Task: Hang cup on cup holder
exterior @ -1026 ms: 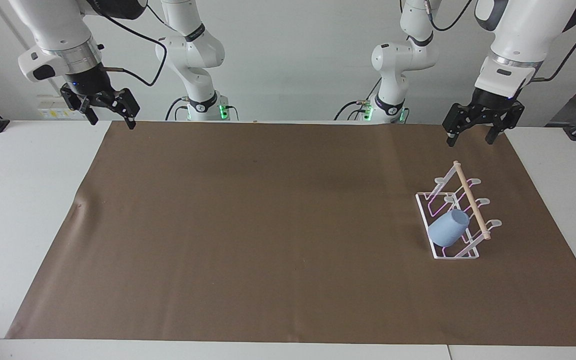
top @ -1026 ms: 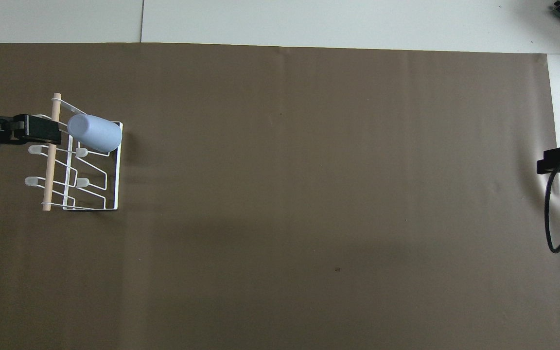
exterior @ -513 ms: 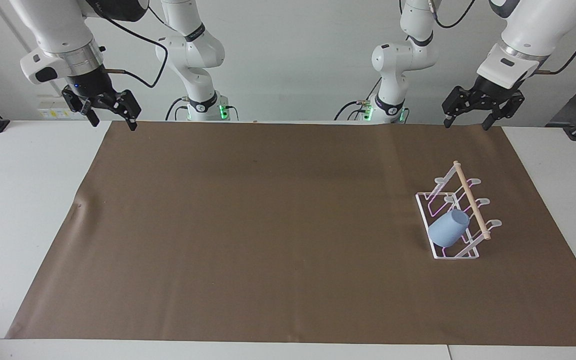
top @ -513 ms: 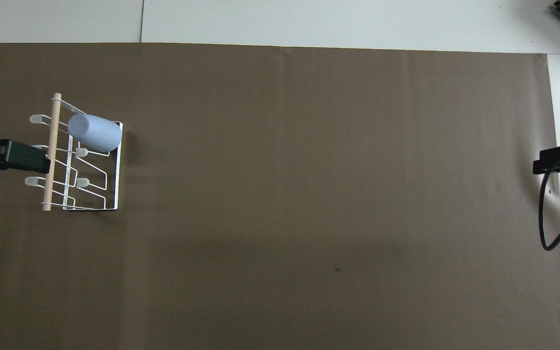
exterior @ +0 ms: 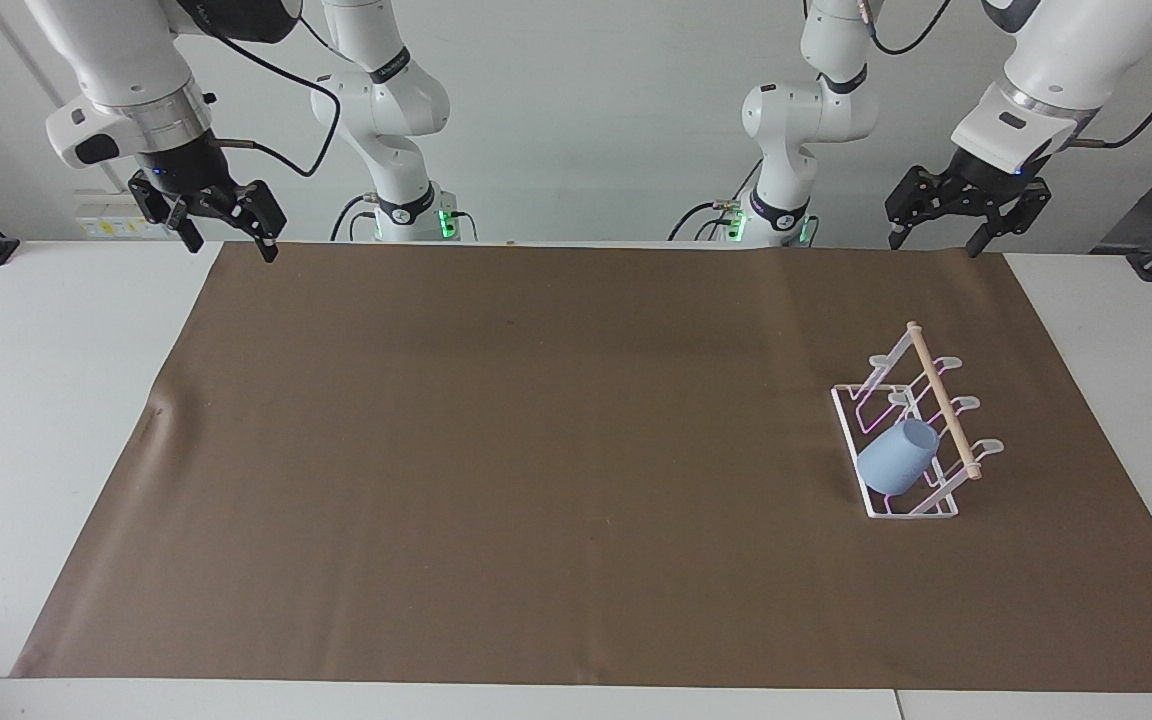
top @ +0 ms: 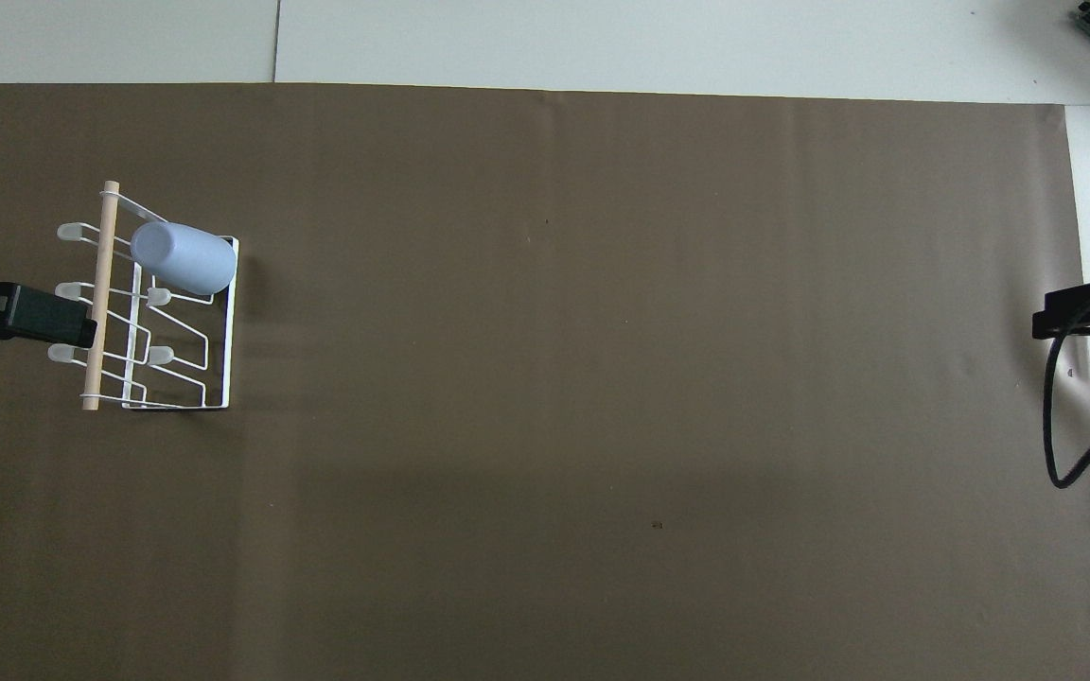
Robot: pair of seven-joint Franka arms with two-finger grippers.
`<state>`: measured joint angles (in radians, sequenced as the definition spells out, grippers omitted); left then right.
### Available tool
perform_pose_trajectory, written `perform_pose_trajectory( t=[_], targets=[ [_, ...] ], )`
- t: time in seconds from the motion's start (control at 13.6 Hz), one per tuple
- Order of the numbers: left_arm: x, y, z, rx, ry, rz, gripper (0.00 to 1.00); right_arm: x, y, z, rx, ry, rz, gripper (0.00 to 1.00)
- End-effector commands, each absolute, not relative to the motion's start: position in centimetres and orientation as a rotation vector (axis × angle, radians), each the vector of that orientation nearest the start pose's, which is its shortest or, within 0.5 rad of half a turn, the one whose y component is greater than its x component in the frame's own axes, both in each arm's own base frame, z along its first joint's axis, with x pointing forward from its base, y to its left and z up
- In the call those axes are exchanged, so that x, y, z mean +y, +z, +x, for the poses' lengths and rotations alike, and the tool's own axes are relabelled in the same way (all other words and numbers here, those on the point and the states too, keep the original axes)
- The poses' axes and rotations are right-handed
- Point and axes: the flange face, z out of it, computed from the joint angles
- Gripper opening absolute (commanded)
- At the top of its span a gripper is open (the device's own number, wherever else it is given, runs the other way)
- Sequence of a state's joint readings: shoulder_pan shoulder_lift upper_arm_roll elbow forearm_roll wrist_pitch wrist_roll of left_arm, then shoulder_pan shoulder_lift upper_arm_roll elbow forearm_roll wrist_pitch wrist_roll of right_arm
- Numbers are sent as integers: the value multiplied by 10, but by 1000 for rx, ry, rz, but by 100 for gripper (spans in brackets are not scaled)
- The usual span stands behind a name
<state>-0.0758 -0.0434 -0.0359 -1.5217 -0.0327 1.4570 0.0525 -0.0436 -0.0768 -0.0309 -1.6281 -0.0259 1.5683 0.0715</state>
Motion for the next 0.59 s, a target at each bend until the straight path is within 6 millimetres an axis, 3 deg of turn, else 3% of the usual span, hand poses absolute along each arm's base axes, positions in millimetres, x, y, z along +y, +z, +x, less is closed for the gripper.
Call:
perform_pose_trajectory(
  t=[0.0,0.51],
  targets=[
    [-55,665,519,262,42,-3147,100,-47,635,527,225,-7,-3146,100],
    [-44,662,520,230,36,-3139,100,-41,635,527,206,1,-3155,100]
  ],
)
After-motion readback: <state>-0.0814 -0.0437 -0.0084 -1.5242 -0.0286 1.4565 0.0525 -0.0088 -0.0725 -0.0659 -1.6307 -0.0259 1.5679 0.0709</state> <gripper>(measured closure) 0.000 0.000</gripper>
